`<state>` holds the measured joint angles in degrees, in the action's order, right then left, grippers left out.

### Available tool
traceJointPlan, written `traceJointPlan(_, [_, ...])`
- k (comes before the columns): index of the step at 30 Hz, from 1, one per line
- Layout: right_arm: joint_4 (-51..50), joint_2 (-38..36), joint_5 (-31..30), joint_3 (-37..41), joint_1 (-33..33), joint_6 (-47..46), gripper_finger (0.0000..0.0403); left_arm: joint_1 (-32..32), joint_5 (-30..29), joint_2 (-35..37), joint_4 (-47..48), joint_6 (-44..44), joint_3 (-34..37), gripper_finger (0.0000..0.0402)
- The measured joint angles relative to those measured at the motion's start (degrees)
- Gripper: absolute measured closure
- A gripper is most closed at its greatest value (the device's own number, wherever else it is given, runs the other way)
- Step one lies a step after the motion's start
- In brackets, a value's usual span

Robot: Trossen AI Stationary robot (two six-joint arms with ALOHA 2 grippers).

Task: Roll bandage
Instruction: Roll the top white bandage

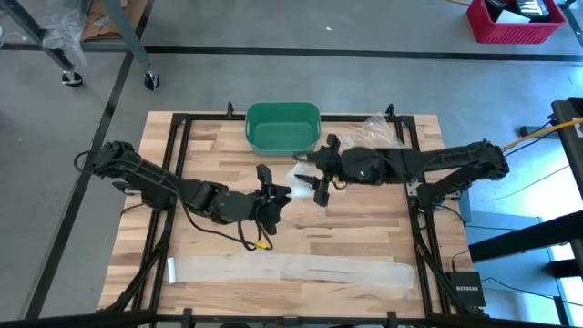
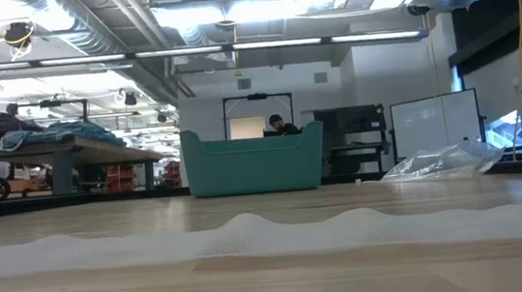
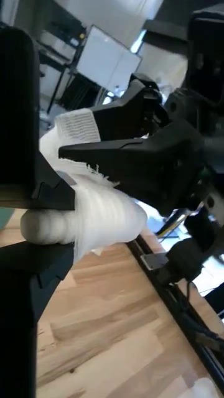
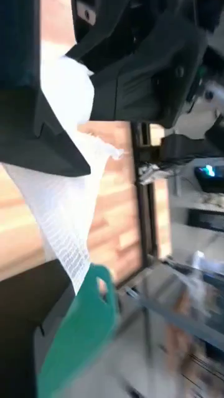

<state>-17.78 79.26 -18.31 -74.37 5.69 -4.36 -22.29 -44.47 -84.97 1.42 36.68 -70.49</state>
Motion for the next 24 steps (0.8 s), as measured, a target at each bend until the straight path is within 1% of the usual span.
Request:
traceJointPlan(3, [-0.3,0.0,6.2,0.0,-2.9,-3.4,0.0159,0.9,0.2,0.0,1.3,-1.5,0.0,0.0347])
traceJointPlan(6, [-1.0,0.0,11.8,0.0,-5.6,-6.4,0.0157,1.8,0.6,0.0,2.5,-3.1,0.0,0.0347])
traceJointPlan(9, [-3.5,0.0,13.8,0.0,-8.4,-9.2,0.0158,2.9,0.6,0.0,4.7,-5.4,0.0,0.0347])
traceJointPlan(12, [-5.7,0.1,13.9,0.0,-10.9,-10.4,0.0158,5.3,0.9,0.0,6.6,-11.5,0.0,0.0347])
traceJointPlan(14, [-6.6,0.5,13.8,0.0,-12.0,-10.6,0.0158,7.3,4.3,0.0,8.7,-16.9,0.0,0.0347])
traceJointPlan(18, [-7.4,1.4,14.8,0.0,-13.6,-10.6,0.0159,11.8,15.5,0.0,9.5,-25.8,0.4,0.0347])
traceJointPlan(20, [-8.2,1.7,15.1,0.1,-14.1,-10.6,0.0159,13.8,20.6,0.1,7.7,-28.1,1.6,0.0347])
traceJointPlan(24, [-9.2,2.1,15.7,0.1,-14.8,-10.2,0.0159,15.8,26.7,0.0,6.8,-30.1,2.8,0.0347])
